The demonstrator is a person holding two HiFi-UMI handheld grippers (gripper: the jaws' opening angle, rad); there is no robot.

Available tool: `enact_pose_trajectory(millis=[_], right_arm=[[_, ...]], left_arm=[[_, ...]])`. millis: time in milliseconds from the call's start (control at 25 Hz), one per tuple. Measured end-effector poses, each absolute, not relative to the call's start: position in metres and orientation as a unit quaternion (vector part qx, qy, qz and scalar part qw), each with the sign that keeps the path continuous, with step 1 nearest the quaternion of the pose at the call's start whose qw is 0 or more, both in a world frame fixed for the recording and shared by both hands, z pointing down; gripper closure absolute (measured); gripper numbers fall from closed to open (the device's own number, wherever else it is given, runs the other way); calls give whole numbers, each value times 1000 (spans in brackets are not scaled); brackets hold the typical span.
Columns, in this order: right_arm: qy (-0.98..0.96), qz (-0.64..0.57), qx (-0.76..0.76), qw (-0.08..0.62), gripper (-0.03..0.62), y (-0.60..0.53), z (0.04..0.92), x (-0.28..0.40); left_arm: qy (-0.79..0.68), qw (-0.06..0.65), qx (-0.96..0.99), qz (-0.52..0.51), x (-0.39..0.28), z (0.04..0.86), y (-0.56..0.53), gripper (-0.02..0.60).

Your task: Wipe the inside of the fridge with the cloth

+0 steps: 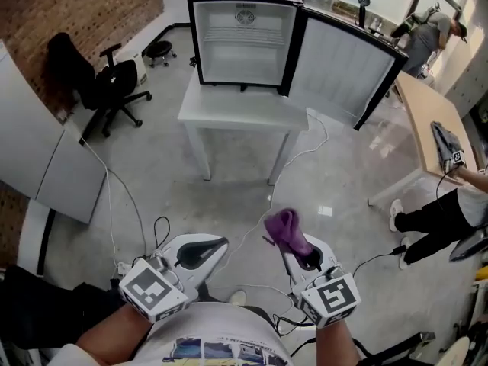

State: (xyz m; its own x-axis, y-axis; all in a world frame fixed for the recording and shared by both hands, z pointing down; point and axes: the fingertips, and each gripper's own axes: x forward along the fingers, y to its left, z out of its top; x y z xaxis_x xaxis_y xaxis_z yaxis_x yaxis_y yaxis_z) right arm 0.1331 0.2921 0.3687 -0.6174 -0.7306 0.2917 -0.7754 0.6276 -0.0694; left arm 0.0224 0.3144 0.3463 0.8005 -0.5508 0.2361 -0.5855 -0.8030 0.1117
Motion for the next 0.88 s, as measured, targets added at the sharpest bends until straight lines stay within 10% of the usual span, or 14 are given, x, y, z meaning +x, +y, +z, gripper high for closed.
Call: enact_pose_trajectory(millis=[880], right_arm=[[-820, 87, 556, 98, 540, 40, 324, 19]], left_arm=[[-235, 73, 968, 57, -124, 297, 75, 576]])
